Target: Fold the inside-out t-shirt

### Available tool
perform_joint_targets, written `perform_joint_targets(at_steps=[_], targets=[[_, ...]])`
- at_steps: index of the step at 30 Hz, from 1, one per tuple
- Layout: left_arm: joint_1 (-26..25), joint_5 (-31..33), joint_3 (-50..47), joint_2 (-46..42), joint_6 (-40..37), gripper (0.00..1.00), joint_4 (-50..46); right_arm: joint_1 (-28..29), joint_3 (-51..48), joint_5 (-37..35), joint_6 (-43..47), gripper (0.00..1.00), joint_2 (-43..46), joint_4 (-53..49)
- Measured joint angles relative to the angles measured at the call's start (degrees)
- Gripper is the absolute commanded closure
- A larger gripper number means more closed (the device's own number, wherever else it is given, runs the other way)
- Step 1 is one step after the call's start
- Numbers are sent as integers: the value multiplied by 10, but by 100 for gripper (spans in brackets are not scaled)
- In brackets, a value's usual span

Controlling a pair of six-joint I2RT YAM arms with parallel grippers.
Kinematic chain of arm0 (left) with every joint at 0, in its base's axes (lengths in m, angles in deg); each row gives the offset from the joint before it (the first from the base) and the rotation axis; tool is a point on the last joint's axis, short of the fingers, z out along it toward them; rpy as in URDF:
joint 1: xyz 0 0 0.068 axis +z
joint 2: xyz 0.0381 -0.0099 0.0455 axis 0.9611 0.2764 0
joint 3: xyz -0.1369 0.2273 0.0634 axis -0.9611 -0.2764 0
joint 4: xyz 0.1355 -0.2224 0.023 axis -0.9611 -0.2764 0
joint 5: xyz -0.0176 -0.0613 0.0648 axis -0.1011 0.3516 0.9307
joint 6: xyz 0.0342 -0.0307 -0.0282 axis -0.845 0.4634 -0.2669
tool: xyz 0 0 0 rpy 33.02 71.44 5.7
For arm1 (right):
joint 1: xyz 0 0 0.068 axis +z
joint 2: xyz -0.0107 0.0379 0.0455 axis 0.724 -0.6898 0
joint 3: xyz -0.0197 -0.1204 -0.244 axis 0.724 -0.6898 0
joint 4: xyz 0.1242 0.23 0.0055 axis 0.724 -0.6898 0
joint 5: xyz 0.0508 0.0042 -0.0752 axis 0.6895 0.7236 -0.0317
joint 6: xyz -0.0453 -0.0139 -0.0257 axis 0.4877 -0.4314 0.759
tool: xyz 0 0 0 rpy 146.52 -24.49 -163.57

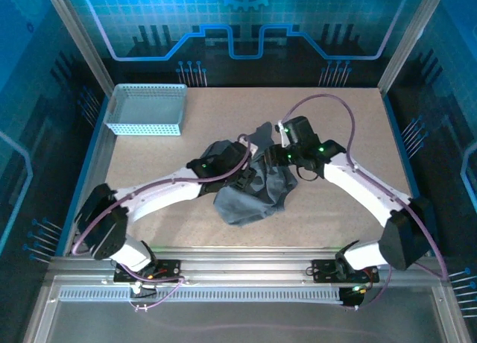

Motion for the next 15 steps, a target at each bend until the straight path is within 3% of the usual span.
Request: perform_joint_targets(at_steps=[15], targets=[[0, 5, 57, 90, 22, 53, -54, -5, -69, -1, -23, 37, 61, 1]])
